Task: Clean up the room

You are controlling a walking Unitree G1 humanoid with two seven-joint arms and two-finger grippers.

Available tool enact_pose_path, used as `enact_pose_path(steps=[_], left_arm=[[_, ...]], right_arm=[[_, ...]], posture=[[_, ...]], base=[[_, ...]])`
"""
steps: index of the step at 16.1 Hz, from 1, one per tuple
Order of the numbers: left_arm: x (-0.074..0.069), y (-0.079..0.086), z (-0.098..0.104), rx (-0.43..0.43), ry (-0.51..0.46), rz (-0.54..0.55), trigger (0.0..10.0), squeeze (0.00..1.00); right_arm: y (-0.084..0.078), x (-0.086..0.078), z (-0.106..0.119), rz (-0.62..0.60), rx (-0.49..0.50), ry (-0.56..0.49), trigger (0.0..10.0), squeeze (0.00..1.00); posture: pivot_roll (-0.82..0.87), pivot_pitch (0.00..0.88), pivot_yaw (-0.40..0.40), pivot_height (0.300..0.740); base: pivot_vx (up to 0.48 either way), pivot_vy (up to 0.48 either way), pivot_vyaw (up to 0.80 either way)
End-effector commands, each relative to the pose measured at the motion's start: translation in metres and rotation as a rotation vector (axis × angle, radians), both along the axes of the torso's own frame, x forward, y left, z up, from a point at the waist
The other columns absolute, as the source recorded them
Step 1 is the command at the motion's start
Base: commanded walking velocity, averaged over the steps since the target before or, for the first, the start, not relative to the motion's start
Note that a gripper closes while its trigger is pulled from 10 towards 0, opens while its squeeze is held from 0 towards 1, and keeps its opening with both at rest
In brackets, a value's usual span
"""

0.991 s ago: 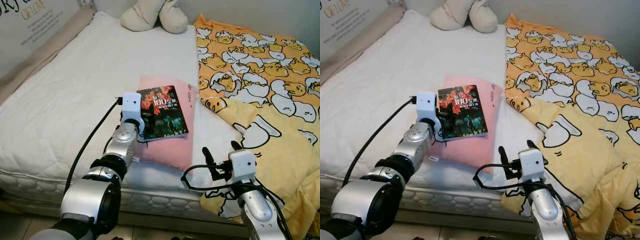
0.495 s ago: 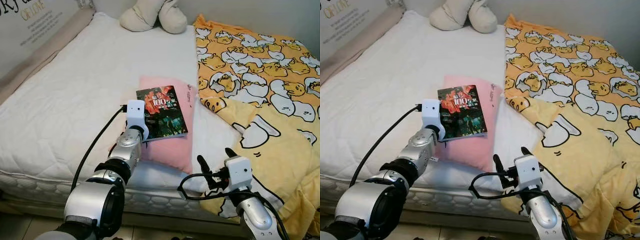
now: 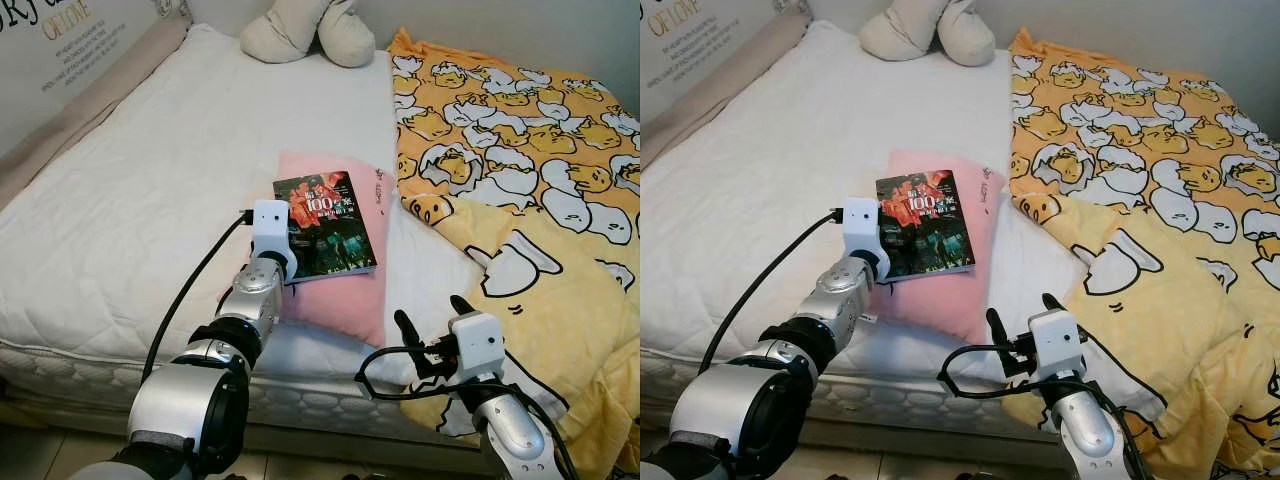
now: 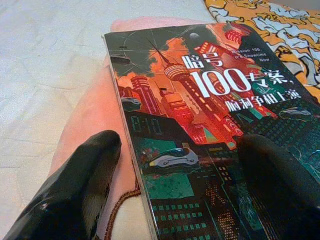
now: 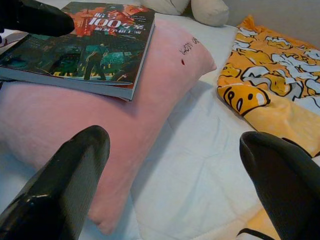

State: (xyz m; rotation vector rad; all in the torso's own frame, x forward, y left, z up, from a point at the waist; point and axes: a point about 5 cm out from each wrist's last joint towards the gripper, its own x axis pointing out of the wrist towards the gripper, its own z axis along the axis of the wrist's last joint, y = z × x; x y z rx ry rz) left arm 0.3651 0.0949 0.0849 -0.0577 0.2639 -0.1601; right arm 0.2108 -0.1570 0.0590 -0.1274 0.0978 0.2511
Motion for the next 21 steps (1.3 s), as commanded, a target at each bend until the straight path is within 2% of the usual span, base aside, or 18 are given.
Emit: enact_pose_path(steps=[1, 6, 8, 13, 15, 16, 18, 21], left_arm=[[-0.002, 0.0, -0.005, -0.008, 0.024, -0.001, 10.0, 0.0], [-0.002, 0.0, -0.005, -0.008, 0.024, -0.001, 10.0, 0.0], [-0.016, -0.021, -0.025, 0.051, 0.163, -0.108, 10.0, 0.0], [-0.019, -0.019, -0.031, 0.062, 0.191, -0.083, 10.0, 0.0], [-0.022, -0.023, -0.034, 0.034, 0.216, -0.104, 10.0, 0.0], [-0.023, -0.023, -0.035, 0.039, 0.226, -0.11, 0.0, 0.0], [-0.025, -0.022, -0.039, 0.04, 0.249, -0.104, 0.0, 0.0], [-0.027, -0.019, -0.043, -0.015, 0.299, -0.089, 0.0, 0.0]], right_arm=[[-0.003, 0.0, 0.002, -0.008, 0.0, 0.001, 10.0, 0.0], [-0.003, 0.0, 0.002, -0.008, 0.0, 0.001, 10.0, 0.0], [0.006, -0.007, -0.004, 0.019, 0.013, 0.043, 10.0, 0.0], [0.005, -0.009, -0.006, 0.021, 0.009, 0.055, 10.0, 0.0], [0.005, -0.01, -0.006, 0.022, 0.008, 0.062, 10.0, 0.0], [0.006, -0.01, -0.006, 0.022, 0.008, 0.063, 10.0, 0.0], [0.006, -0.01, -0.007, 0.023, 0.009, 0.065, 10.0, 0.0], [0.006, -0.009, -0.007, 0.022, 0.007, 0.068, 10.0, 0.0]], posture=[[-0.12, 0.0, -0.063, 0.74], [-0.12, 0.0, -0.063, 0.74], [-0.13, 0.0, -0.055, 0.74], [-0.13, 0.0, -0.054, 0.74], [-0.13, 0.0, -0.053, 0.74], [-0.13, 0.0, -0.053, 0.74], [-0.13, 0.0, -0.053, 0.74], [-0.14, 0.0, -0.049, 0.74]], base=[[0.0, 0.0, 0.0], [0.0, 0.0, 0.0], [0.0, 0.0, 0.0], [0.0, 0.0, 0.0], [0.0, 0.0, 0.0], [0.0, 0.0, 0.0], [0.0, 0.0, 0.0], [0.0, 0.0, 0.0]])
